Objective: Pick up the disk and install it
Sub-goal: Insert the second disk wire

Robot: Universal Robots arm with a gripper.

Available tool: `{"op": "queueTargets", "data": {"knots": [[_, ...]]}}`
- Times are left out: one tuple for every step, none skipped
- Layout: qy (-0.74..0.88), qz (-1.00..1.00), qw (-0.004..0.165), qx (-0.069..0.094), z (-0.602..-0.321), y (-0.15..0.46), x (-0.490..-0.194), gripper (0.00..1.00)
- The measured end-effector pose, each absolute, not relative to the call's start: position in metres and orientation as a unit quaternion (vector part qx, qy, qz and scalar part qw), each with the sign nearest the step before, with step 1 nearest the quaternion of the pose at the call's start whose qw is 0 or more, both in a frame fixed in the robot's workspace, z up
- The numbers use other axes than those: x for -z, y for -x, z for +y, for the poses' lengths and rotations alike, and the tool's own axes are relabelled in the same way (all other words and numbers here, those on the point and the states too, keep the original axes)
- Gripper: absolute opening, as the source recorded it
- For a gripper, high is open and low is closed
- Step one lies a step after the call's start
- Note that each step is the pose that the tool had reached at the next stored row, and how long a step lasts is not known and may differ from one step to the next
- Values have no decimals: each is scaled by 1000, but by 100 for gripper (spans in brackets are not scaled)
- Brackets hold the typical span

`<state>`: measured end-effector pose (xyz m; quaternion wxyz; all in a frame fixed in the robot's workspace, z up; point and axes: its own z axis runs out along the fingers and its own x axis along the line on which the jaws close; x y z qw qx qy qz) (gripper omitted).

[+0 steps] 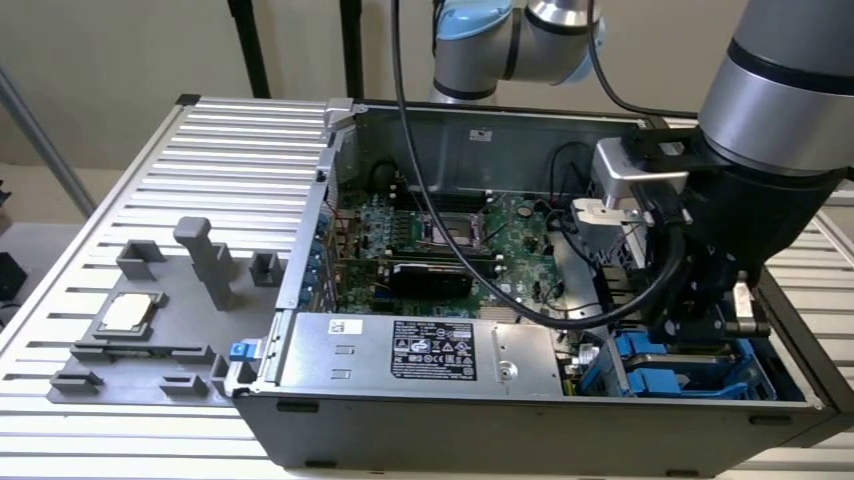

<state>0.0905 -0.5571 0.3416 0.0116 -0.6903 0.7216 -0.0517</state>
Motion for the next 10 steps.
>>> {"op": "queueTargets", "data": {"knots": [[690,722,12,52,-557,-89,-342,24],[690,722,12,52,-557,-88,-341,24],[690,722,12,52,-557,-88,-341,24],[690,722,12,52,-557,-88,-341,24],[690,722,12,52,-557,-88,-342,24],[690,722,12,52,-557,-88,-342,24],[690,722,12,52,-557,-88,-342,24],[690,722,12,52,-557,-88,-342,24],[690,722,12,52,-557,-88,-342,24],[690,722,12,52,-557,-88,-342,24]]}}
